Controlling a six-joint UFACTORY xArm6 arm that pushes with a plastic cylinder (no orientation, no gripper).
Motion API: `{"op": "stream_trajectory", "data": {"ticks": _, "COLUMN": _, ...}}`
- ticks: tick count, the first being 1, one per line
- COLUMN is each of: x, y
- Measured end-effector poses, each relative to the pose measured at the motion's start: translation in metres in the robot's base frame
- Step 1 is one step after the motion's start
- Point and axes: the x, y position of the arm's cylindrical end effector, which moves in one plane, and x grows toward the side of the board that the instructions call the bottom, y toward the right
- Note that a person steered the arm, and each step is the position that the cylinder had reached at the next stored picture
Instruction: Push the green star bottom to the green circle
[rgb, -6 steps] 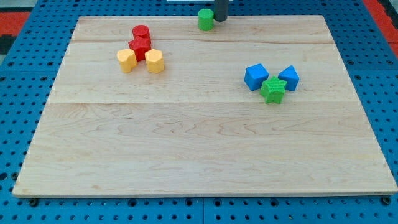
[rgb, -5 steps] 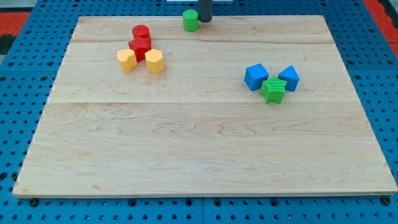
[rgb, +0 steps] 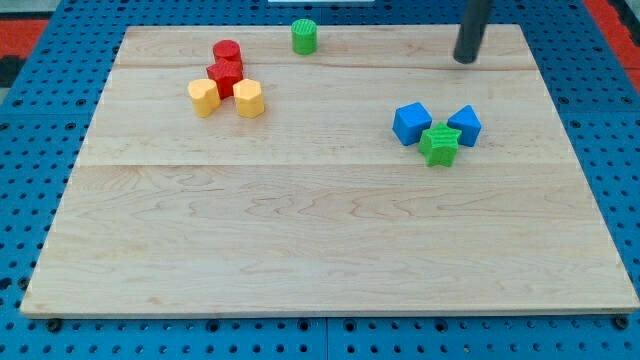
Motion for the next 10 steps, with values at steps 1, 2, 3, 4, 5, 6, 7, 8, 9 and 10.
{"op": "stream_trajectory", "data": {"ticks": 1, "x": 0.035, "y": -0.005}}
{"op": "stream_trajectory", "data": {"ticks": 2, "x": 0.038, "y": -0.004}}
{"op": "stream_trajectory", "data": {"ticks": 3, "x": 0.046, "y": 0.003}}
{"op": "stream_trajectory", "data": {"ticks": 4, "x": 0.064, "y": 0.067}}
{"op": "stream_trajectory", "data": {"ticks": 5, "x": 0.146, "y": 0.076}}
{"op": "stream_trajectory", "data": {"ticks": 6, "x": 0.204, "y": 0.042}}
{"op": "stream_trajectory", "data": {"ticks": 7, "x": 0.18, "y": -0.009}}
{"op": "stream_trajectory", "data": {"ticks": 8, "x": 0.139, "y": -0.002}}
{"op": "stream_trajectory", "data": {"ticks": 9, "x": 0.132, "y": -0.047}}
{"op": "stream_trajectory", "data": {"ticks": 10, "x": 0.17, "y": -0.122}}
